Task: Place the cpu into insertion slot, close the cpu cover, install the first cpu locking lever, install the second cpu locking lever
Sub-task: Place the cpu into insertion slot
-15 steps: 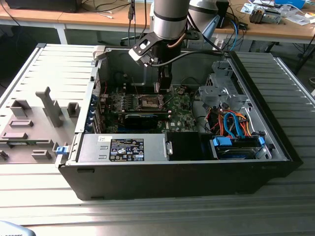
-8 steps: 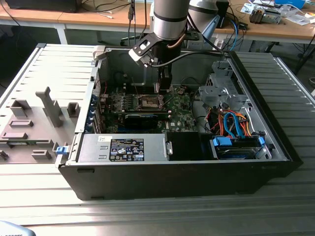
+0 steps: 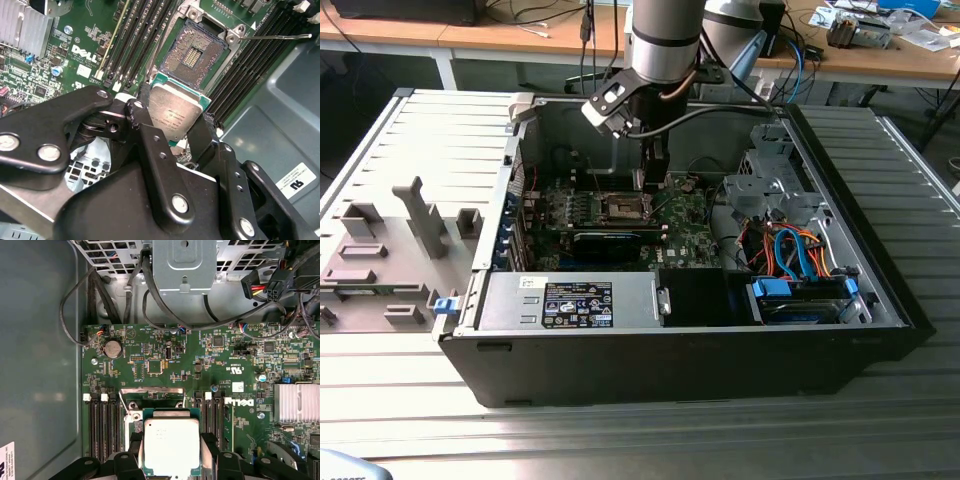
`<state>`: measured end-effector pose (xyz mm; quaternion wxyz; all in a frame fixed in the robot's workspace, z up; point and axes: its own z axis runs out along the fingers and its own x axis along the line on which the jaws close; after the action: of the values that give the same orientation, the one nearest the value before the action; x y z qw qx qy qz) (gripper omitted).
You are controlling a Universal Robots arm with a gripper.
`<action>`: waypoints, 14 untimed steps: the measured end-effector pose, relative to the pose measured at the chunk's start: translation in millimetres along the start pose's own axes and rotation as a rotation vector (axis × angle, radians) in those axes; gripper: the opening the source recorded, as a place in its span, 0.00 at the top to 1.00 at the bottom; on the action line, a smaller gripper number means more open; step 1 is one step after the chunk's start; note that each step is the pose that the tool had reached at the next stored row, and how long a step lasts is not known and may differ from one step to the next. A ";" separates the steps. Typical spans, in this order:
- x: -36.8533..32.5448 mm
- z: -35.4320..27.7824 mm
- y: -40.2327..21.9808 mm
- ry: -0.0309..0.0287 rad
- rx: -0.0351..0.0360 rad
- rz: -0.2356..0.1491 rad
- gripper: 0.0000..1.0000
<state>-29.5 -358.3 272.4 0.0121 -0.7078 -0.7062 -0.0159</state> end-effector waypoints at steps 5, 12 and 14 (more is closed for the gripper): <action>0.0 0.8 0.0 0.0000 0.0000 0.000 0.45; -0.1 3.0 0.0 0.0000 0.0000 0.000 0.45; -0.1 3.5 0.0 0.0000 0.0000 0.000 0.45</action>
<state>-29.5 -358.3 268.9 0.0121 -0.7078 -0.7061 -0.0159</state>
